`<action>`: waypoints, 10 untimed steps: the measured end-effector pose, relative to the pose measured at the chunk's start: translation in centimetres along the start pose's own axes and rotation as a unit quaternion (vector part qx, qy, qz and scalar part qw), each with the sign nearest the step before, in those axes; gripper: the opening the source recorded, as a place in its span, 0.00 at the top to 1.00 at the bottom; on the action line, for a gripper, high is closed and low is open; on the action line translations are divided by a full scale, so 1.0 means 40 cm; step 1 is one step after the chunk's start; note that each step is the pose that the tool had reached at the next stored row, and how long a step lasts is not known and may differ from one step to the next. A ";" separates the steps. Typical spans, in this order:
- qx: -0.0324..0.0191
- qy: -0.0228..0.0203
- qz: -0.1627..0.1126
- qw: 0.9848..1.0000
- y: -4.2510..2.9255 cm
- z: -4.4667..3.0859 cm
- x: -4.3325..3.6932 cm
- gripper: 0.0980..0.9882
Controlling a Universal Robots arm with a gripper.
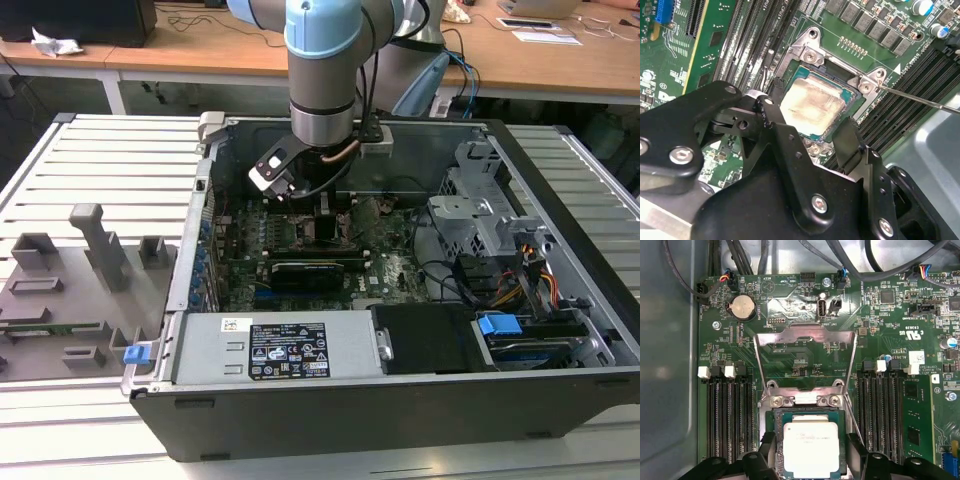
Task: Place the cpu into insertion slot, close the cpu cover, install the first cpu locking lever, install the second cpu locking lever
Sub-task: 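Place the cpu into insertion slot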
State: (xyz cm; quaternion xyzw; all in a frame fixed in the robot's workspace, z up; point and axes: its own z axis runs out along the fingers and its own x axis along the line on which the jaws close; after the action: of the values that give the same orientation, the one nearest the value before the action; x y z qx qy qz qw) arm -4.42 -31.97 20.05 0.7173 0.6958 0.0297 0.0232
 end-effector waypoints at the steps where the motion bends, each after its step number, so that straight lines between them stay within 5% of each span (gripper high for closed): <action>1: 0.000 0.000 0.000 1.000 0.000 0.001 0.001 0.37; 10: 0.000 0.000 0.000 1.000 -0.001 0.005 0.018 0.37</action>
State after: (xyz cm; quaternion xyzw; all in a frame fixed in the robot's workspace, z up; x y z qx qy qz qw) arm -4.42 -31.23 19.87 0.7172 0.6959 0.0297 0.0232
